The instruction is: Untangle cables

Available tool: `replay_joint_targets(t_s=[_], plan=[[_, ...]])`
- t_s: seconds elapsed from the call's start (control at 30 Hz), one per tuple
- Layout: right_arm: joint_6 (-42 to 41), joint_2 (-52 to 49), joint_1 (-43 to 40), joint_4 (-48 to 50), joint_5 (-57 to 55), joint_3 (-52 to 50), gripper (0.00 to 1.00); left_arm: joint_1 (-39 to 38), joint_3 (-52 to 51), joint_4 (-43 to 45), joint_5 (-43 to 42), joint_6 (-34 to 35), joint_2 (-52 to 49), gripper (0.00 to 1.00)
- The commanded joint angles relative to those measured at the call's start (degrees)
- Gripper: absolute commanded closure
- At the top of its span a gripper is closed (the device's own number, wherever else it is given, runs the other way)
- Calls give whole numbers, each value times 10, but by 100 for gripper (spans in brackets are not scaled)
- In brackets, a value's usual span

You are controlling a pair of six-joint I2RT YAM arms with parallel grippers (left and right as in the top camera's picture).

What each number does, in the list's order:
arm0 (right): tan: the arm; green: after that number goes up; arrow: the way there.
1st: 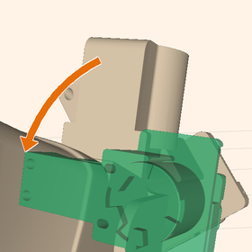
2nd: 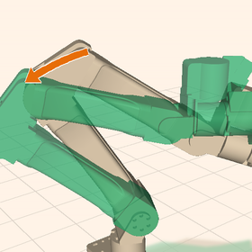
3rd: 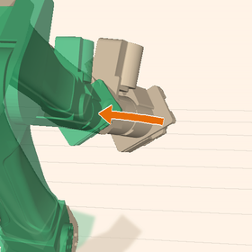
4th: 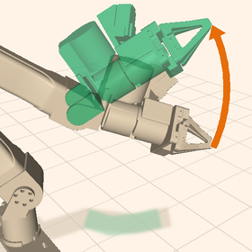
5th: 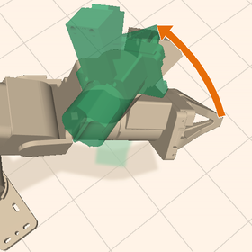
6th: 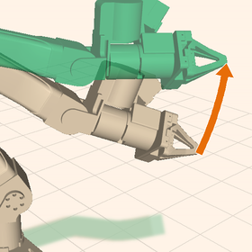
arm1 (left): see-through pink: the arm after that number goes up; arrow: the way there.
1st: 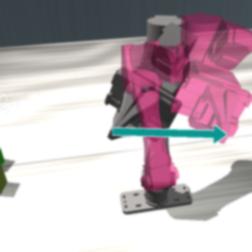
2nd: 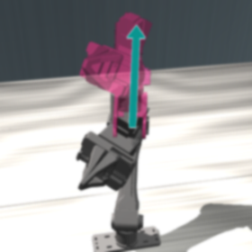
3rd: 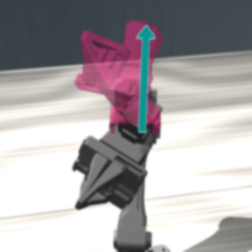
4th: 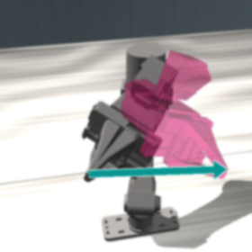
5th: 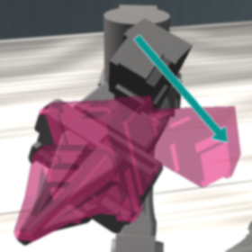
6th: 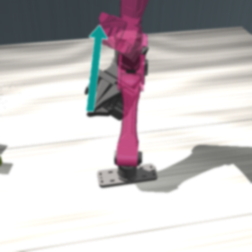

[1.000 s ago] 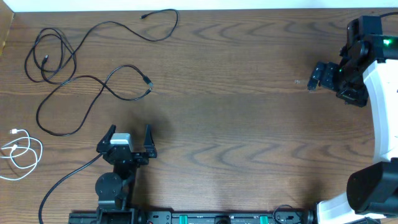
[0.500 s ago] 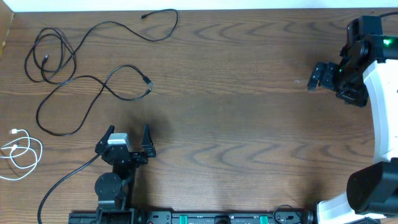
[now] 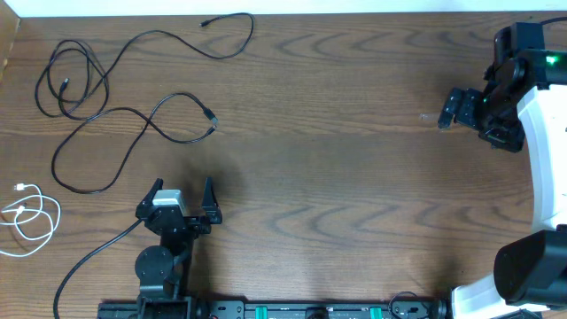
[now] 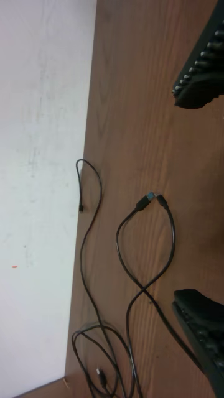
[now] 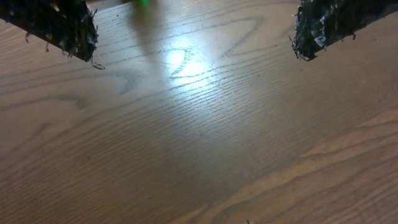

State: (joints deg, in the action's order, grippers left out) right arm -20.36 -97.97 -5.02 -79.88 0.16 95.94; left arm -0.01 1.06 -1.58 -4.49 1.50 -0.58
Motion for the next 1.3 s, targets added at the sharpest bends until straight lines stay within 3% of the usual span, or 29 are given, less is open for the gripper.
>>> replay_joint_targets(t_s=[0.0, 0.9, 1.27], plan=[[3, 2, -2, 0, -7, 7, 1, 3, -8, -22, -2, 3, 4, 2], [3, 8, -1, 0, -7, 7, 1, 3, -8, -22, -2, 3, 3, 2], [3, 90, 4, 0, -37, 7, 1, 3, -8, -22, -2, 3, 3, 2]])
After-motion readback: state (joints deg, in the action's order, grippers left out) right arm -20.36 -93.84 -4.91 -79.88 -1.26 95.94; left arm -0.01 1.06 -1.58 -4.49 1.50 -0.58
